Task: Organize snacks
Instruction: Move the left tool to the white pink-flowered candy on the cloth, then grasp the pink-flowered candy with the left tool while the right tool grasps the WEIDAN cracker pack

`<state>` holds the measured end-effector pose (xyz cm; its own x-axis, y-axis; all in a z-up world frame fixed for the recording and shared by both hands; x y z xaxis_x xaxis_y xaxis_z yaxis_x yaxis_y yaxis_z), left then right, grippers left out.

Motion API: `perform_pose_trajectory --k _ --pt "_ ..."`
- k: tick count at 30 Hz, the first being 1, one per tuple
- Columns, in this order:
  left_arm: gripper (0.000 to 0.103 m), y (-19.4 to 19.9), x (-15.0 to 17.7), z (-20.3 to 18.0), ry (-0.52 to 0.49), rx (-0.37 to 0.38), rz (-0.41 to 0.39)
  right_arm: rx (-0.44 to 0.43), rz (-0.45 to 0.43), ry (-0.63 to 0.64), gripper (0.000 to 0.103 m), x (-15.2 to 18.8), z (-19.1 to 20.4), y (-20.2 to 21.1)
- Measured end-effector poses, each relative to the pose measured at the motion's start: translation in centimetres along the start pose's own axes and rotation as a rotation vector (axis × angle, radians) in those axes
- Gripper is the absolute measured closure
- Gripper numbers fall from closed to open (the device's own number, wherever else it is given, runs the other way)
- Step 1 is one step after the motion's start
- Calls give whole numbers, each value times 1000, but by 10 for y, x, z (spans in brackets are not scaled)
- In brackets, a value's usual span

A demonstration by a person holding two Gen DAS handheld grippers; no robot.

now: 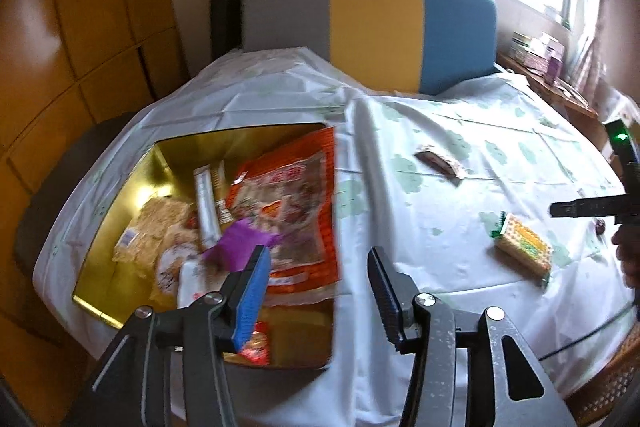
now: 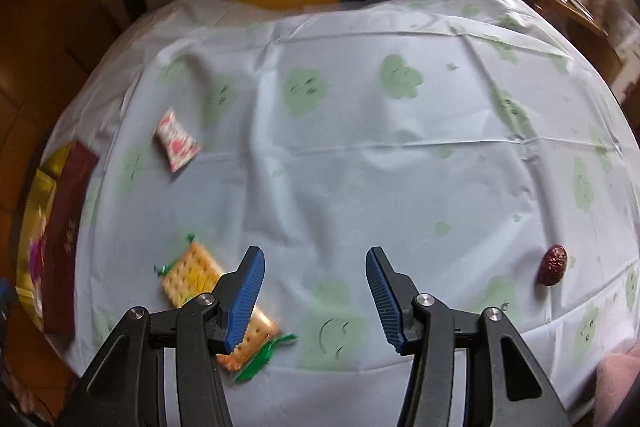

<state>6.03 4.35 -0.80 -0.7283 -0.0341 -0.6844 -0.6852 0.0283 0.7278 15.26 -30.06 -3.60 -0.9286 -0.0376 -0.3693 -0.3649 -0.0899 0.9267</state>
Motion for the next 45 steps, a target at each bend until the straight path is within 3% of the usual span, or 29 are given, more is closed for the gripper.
perform_pose_trajectory --k 4,7,12,17,26,38,45 --pt "51 -3 -6 -21 -42 23 1 -28 21 92 49 6 18 -2" --pt "51 -7 -11 -37 -74 49 9 8 33 122 49 8 21 -6" --pt "51 -22 -19 -57 -82 115 57 68 16 -20 49 1 -8 -4" --pt "51 -48 -24 -76 -58 186 145 31 13 -151 49 -2 -34 1" --pt "51 -92 -48 -96 64 254 241 44 1 -80 49 -2 -21 3" --pt "51 -187 -100 -109 240 182 334 24 -8 -77 49 -3 -18 5" --pt "51 -224 -113 -116 256 120 344 11 -11 -79 49 -5 -17 5"
Point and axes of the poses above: each gripper's, at about its wrist camera, not at the fingertips, and y roughly against the way its jaws point, z to its left, x to its underside, the point moved 2 cm from there along -y, roughly the way its jaws point, and after that the axes turned 4 degrees about x, right-handed, at the moved point
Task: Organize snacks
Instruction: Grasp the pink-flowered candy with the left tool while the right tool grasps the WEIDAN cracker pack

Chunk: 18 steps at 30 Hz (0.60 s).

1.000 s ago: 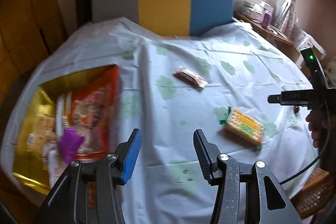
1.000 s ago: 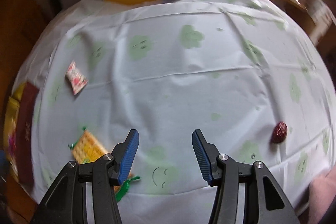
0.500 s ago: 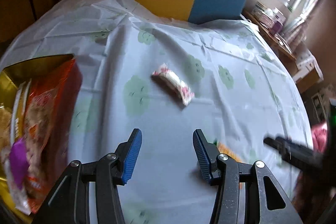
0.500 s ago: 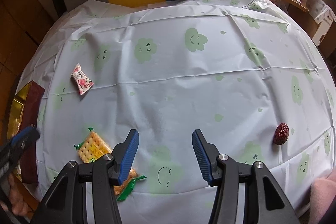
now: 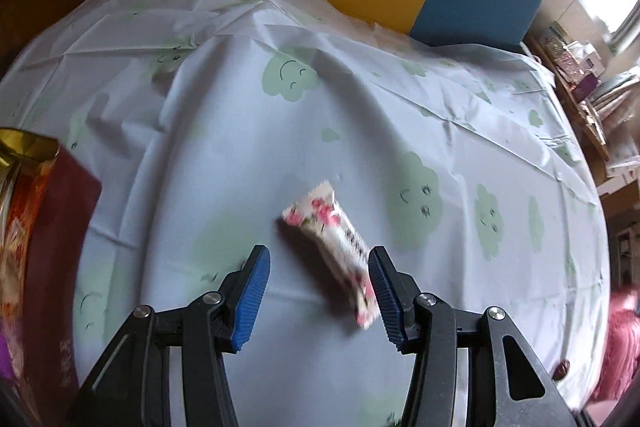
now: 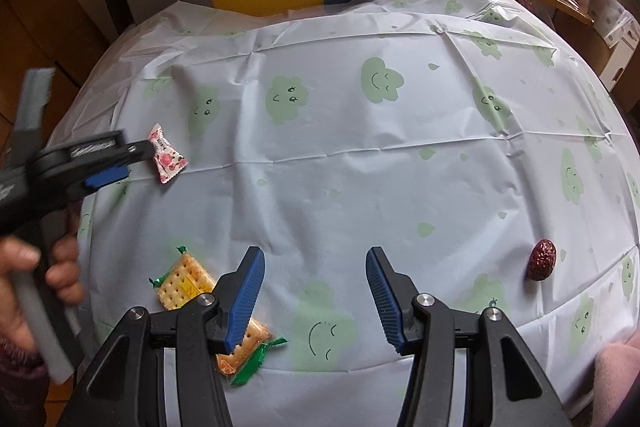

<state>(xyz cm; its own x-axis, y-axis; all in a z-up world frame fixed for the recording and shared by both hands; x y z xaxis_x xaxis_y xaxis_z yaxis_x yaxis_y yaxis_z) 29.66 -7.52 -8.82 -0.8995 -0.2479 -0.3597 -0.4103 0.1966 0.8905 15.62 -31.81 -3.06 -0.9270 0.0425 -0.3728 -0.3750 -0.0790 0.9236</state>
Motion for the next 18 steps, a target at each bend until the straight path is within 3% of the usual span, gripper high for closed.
perform_pose_trajectory --k 5,8,13,18 --pt "50 -11 -1 -12 -78 -49 -34 -5 4 15 49 0 4 -2" --pt "77 -9 6 -16 -174 -76 -66 -6 10 24 49 0 5 -4" --pt "80 6 25 -3 -254 -42 -49 -36 17 34 49 0 9 -5" --pt "80 39 61 18 -315 6 -33 -135 55 110 49 6 29 -8"
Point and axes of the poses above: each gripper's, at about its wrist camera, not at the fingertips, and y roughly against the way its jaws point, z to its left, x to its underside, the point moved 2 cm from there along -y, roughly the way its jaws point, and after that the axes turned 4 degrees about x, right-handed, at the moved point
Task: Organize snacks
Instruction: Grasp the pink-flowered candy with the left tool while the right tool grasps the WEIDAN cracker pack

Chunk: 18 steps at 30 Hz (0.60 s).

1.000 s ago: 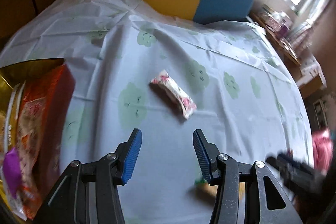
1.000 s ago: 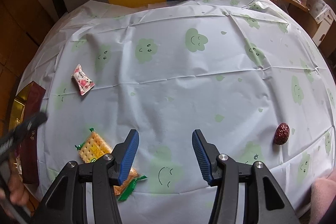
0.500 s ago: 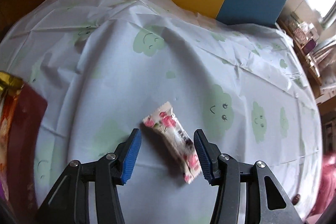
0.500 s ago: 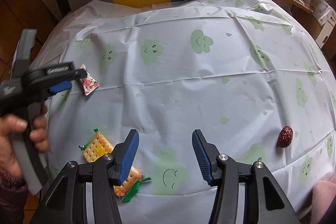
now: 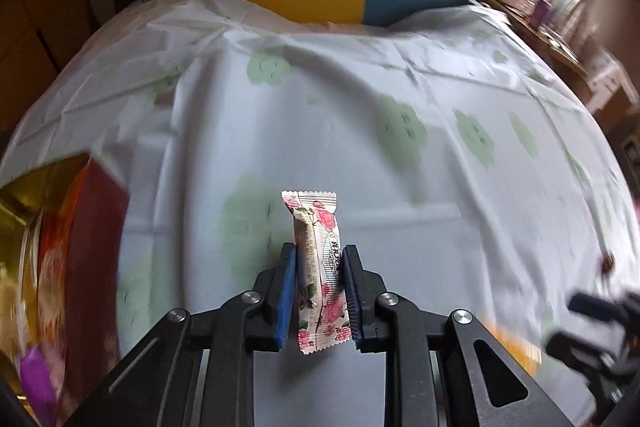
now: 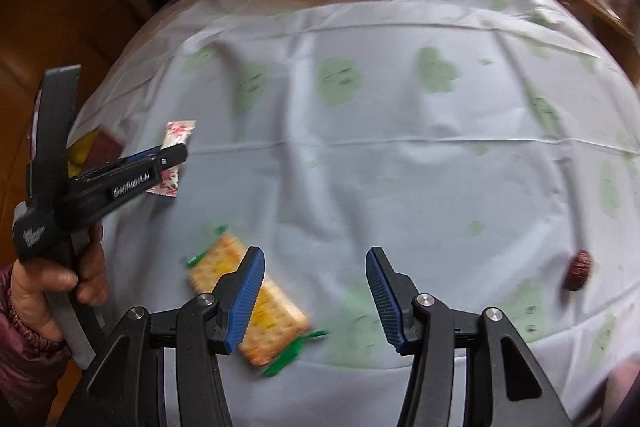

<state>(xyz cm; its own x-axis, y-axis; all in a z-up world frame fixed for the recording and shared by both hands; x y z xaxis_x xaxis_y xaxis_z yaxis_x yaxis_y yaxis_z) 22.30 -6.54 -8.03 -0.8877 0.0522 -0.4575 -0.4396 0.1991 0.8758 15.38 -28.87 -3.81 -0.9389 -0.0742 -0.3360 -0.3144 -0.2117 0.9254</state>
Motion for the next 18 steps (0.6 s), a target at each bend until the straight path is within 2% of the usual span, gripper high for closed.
perform_pose_trajectory --k 5,7,10,14,16,18 --pt "80 29 43 -2 -54 58 6 -33 43 176 48 11 36 -10" --pt "80 39 61 -3 -83 89 8 -26 44 218 34 16 44 -12" --pt "80 50 84 -6 -131 116 7 -12 46 267 34 20 51 -16" --pt "79 43 108 -6 -161 88 26 -4 56 300 34 25 59 -22" --pt "78 43 112 -4 -150 92 -10 2 61 321 34 26 62 -26" --pt "77 44 115 -5 -161 81 -29 48 54 352 35 27 65 -31"
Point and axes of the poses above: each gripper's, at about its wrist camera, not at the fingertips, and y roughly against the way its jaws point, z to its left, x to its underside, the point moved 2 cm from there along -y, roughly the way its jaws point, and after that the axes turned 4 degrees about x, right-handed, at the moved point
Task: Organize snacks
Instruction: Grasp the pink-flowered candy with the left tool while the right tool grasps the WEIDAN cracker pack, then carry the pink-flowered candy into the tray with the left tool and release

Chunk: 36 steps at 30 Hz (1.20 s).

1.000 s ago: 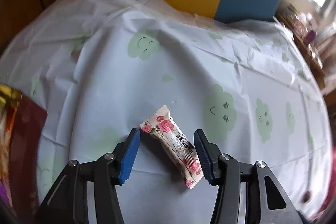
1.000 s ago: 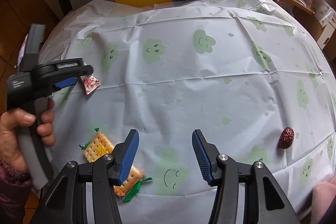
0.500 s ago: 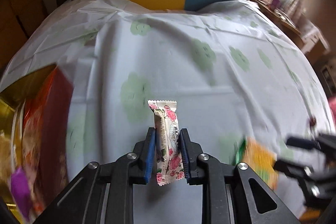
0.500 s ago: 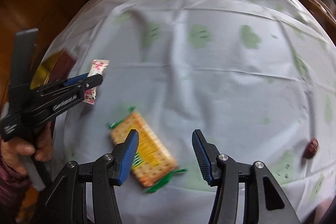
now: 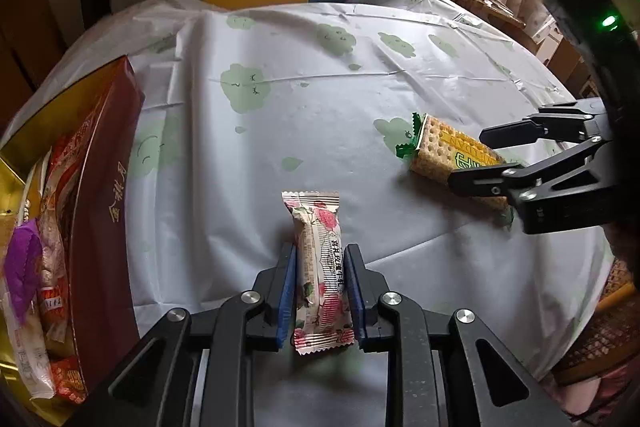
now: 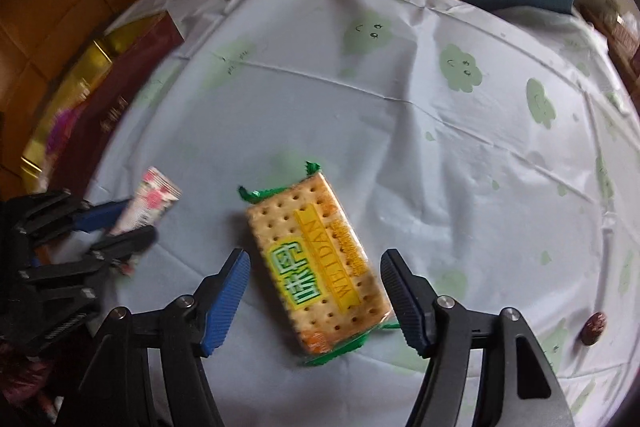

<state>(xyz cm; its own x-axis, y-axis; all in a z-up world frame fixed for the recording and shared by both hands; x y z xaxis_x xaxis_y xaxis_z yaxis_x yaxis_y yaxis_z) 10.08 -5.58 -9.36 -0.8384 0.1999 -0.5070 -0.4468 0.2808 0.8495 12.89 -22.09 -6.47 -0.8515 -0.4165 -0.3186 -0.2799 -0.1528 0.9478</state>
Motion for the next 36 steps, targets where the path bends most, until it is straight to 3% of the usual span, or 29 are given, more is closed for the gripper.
perform_pose_trajectory --k 1,5,8,14,23,31,36 --pt "77 0 1 0 0 -4 -9 37 3 30 47 1 3 -3" --pt "77 0 5 3 16 11 -43 110 -18 61 48 3 6 -4" --pt "77 -1 6 2 16 8 -64 166 -7 -7 48 1 -8 -4" --pt "79 2 12 -2 -3 -29 -110 110 53 -132 48 2 -32 -13" --pt "81 7 14 -3 15 -54 -116 120 36 -111 47 9 -35 -12" --pt "81 49 16 -9 19 -25 -190 142 14 -90 47 23 -19 -14" --pt "81 84 13 13 92 -31 -241 178 -2 -51 47 27 -8 -14"
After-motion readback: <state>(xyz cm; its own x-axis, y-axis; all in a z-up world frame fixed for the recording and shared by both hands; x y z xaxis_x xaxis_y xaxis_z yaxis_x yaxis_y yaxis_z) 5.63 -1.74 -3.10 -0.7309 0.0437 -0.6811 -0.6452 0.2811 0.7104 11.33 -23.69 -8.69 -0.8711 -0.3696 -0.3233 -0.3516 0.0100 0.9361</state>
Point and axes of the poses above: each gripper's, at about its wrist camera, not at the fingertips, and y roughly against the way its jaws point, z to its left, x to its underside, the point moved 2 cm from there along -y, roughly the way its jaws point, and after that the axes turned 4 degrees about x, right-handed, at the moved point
